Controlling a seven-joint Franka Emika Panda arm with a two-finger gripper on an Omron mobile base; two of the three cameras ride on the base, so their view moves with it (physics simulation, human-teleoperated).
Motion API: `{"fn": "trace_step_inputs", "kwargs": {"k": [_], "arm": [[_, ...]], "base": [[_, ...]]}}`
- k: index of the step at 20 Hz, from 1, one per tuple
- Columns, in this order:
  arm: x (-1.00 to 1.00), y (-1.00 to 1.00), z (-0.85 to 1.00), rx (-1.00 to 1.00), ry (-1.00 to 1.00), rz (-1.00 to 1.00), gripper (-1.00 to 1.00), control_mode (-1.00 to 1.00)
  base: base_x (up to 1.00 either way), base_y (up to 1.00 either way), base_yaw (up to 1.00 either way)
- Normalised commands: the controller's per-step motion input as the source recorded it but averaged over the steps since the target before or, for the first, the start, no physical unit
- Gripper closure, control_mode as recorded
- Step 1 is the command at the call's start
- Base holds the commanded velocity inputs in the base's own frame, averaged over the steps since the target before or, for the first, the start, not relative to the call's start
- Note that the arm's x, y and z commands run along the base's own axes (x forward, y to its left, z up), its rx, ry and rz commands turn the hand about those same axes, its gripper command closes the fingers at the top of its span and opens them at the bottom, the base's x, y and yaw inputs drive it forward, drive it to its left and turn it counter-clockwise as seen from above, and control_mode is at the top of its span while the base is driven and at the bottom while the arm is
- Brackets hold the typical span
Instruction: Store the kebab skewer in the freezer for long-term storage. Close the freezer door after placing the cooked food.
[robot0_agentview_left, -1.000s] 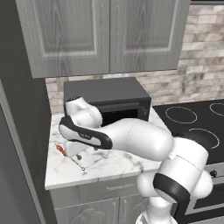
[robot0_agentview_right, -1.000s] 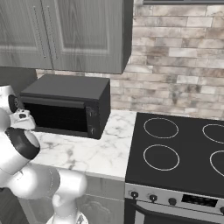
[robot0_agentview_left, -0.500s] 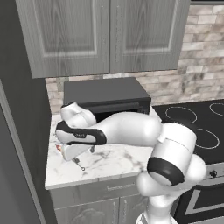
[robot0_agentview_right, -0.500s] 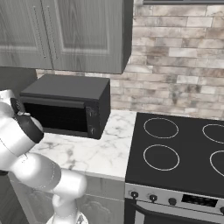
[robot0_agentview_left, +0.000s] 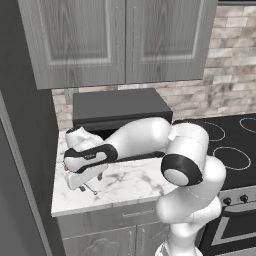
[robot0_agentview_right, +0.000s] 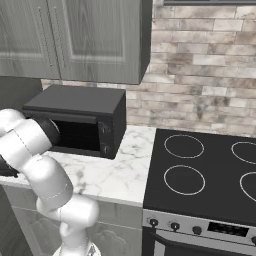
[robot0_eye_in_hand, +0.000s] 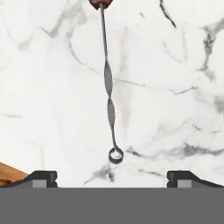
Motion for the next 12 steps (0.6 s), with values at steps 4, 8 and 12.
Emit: {"fn": "trace_step_inputs", "kwargs": {"k": [4, 8, 12], "arm": [[0.42, 0.24, -0.26, 0.00, 0.00, 0.00, -1.00, -1.00], [0.35, 0.06, -0.20, 0.00, 0.00, 0.00, -1.00, -1.00], [0.19, 0.01, -0.18, 0.00, 0.00, 0.00, -1.00, -1.00]], "base": [[0.00, 0.00, 0.00], [0.00, 0.00, 0.00], [0.00, 0.00, 0.00]]}}
